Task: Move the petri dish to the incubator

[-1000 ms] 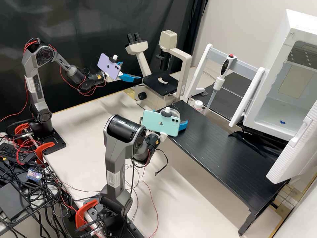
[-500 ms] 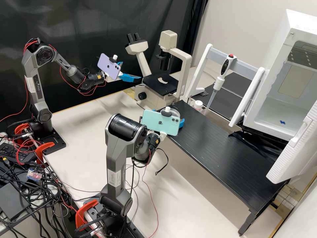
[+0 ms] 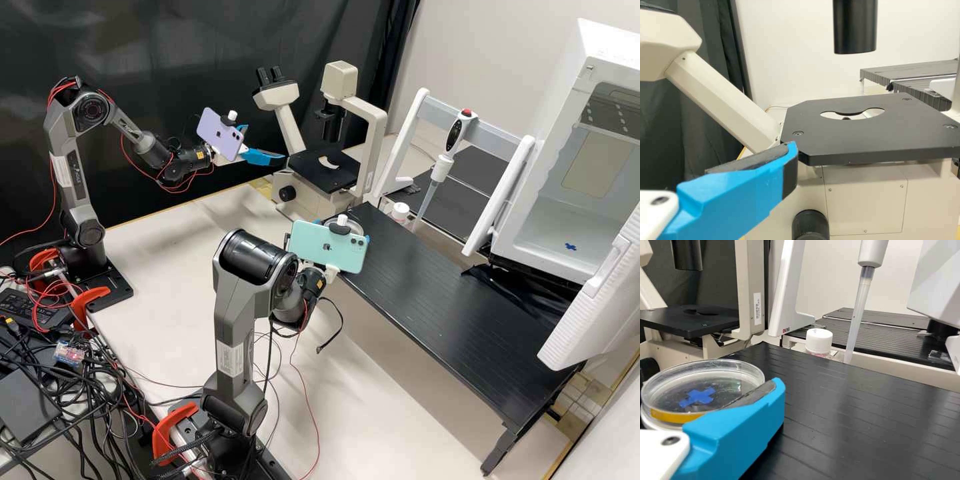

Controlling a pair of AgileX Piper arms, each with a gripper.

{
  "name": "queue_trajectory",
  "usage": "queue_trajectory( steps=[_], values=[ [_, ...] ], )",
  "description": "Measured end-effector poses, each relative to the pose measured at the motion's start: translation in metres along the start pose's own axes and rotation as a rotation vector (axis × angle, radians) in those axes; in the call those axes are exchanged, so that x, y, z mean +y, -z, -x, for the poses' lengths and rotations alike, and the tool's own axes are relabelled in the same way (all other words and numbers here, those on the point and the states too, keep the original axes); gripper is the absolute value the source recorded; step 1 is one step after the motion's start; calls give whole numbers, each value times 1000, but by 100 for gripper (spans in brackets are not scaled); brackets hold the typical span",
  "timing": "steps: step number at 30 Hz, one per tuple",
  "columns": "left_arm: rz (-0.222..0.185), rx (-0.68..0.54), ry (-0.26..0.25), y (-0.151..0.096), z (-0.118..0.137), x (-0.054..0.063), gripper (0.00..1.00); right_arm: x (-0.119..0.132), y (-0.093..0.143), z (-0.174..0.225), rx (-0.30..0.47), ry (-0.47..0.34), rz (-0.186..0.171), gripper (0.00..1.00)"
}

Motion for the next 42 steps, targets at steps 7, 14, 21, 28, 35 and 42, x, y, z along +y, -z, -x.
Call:
queue_trajectory(
  steps=[7, 14, 21, 28, 35, 42],
  values=[
    [0, 0, 0, 0, 0, 0, 100, 0, -1, 0, 4, 5, -1, 0],
    [0, 0, 0, 0, 0, 0, 100, 1, -2, 0, 6, 9, -14, 0],
    [0, 0, 0, 0, 0, 0, 100, 3, -2, 1, 13, 14, -17, 0],
    [0, 0, 0, 0, 0, 0, 100, 26, -8, 16, -19, -49, -3, 0],
    [0, 0, 0, 0, 0, 0, 100, 68, -21, 44, -58, -225, -34, 0],
    [0, 0, 0, 0, 0, 0, 100, 125, -51, 68, -114, -402, -47, 0]
  ],
)
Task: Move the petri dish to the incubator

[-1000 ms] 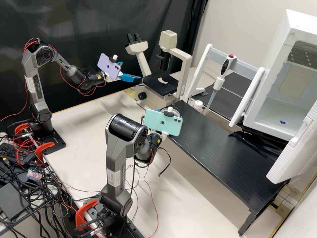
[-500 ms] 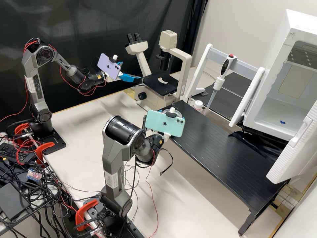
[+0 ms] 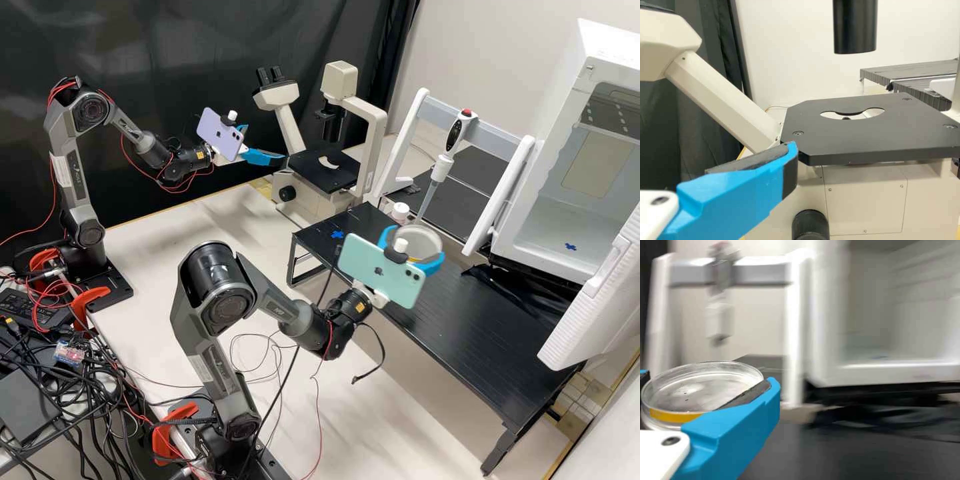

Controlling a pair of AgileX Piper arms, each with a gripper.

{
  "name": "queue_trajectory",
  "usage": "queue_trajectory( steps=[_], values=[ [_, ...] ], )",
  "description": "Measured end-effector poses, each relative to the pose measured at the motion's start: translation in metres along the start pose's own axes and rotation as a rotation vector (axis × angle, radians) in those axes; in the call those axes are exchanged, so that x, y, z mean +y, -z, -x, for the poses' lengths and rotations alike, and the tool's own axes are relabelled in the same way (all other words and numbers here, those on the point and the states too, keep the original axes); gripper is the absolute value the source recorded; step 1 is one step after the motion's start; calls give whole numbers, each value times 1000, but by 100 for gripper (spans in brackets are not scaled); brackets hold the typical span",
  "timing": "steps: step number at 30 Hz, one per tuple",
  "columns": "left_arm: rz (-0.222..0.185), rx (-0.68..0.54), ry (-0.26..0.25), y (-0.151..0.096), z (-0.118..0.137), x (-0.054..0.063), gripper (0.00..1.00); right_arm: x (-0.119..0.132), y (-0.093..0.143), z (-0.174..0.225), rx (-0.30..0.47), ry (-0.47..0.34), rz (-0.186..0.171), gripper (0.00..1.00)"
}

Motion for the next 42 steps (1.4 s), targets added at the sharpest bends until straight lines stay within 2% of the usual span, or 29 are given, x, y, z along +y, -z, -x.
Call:
queue_trajectory(
  steps=[2, 5, 8, 17, 21, 30, 36, 42],
  values=[
    [0, 0, 0, 0, 0, 0, 100, 17, -7, -2, -25, -61, -14, 0],
    [0, 0, 0, 0, 0, 0, 100, 45, -18, -16, -41, -133, 5, 0],
    [0, 0, 0, 0, 0, 0, 100, 68, -28, -28, -53, -199, 8, 0],
    [0, 0, 0, 0, 0, 0, 100, 110, -49, -84, -152, -211, 33, 0],
    [0, 0, 0, 0, 0, 0, 100, 117, -54, -110, -191, -197, 12, 0],
    [0, 0, 0, 0, 0, 0, 100, 117, -51, -154, -234, -159, -2, 0],
    [0, 0, 0, 0, 0, 0, 100, 111, -42, -182, -256, -136, -6, 0],
    [0, 0, 0, 0, 0, 0, 100, 104, -41, -211, -289, -101, 8, 0]
  ],
)
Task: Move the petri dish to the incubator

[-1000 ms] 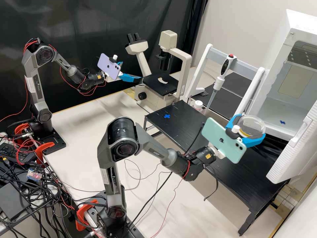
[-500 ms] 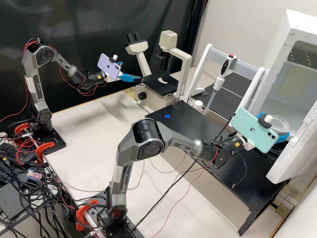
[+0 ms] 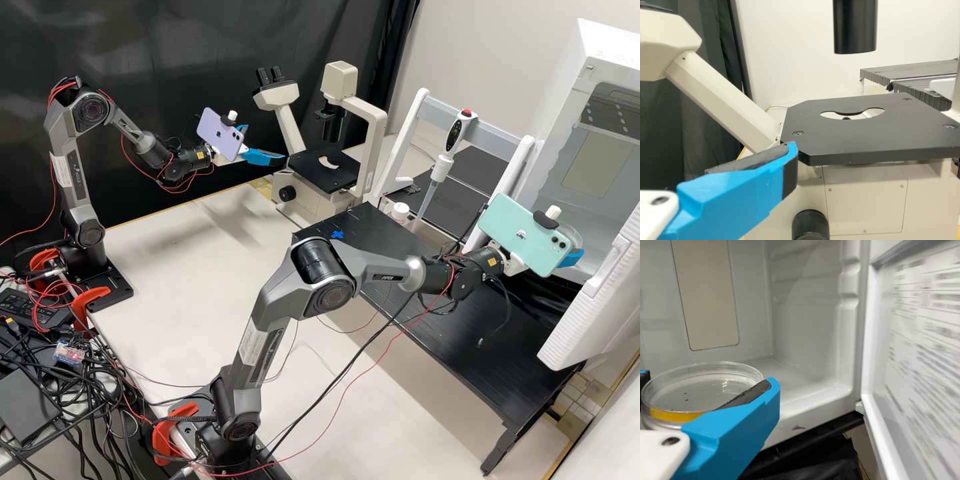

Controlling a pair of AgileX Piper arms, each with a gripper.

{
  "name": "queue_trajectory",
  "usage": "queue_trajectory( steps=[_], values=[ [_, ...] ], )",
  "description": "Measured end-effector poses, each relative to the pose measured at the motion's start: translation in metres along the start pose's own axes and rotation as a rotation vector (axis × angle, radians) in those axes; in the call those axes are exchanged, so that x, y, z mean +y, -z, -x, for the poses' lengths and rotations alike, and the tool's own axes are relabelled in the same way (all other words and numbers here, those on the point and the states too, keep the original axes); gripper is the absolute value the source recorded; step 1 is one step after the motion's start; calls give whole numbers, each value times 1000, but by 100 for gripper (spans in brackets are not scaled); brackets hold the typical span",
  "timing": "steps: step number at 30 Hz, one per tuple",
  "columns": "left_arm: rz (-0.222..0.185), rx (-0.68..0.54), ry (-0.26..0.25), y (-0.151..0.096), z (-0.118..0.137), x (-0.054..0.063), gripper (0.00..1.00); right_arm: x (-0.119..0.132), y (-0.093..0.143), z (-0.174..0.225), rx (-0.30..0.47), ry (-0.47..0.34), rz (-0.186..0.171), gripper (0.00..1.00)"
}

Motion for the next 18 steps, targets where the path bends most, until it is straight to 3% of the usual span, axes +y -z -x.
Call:
queue_trajectory(
  steps=[18],
  values=[
    [0, 0, 0, 0, 0, 0, 100, -4, -5, -60, -78, 17, -2, 0]
  ],
)
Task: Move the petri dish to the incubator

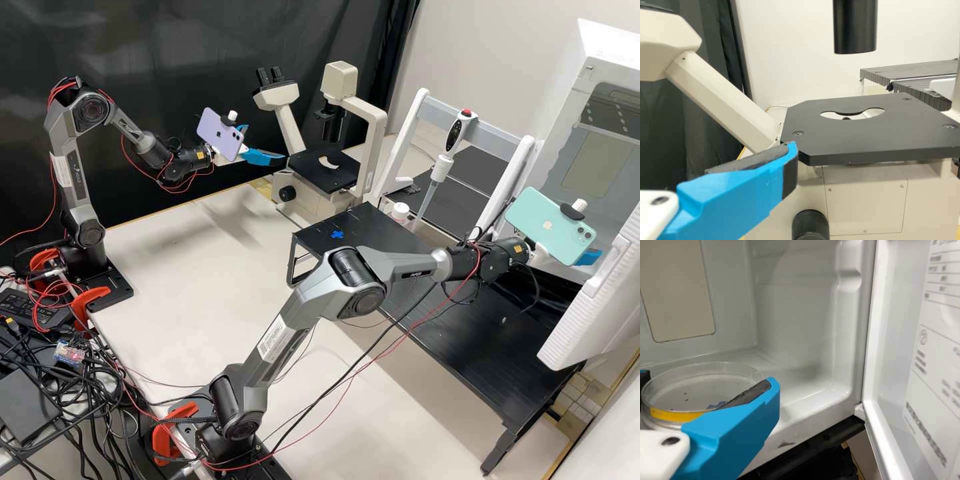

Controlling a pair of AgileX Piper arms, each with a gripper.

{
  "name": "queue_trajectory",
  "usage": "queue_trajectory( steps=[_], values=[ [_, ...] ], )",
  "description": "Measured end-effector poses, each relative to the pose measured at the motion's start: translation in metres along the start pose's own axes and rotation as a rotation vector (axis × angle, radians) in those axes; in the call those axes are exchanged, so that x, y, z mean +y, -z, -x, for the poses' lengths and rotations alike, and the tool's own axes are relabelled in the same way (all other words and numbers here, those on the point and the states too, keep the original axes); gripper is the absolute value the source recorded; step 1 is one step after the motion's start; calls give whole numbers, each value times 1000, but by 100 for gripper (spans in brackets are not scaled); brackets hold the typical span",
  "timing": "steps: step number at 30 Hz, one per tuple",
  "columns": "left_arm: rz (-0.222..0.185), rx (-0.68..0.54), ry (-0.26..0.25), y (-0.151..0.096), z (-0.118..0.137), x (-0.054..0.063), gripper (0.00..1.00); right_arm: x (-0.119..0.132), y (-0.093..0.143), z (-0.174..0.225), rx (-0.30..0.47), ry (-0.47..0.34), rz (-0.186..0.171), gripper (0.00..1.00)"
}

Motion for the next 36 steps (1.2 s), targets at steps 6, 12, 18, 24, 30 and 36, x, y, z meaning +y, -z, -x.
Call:
queue_trajectory(
  steps=[6, 12, 18, 24, 30, 36],
  values=[
    [0, 0, 0, 0, 0, 0, 100, -3, -2, -14, -18, 3, 36, 0],
    [0, 0, 0, 0, 0, 0, 100, -21, -3, -23, -30, 36, 74, 0],
    [0, 0, 0, 0, 0, 0, 100, -34, -5, -27, -36, 61, 76, 0],
    [0, 0, 0, 0, 0, 0, 100, -34, -5, -27, -33, 62, 74, 0],
    [0, 0, 0, 0, 0, 0, 100, -35, -5, -27, -33, 63, 82, 100],
    [0, 0, 0, 0, 0, 0, 100, -39, -11, -30, -39, 70, 77, 100]
  ],
)
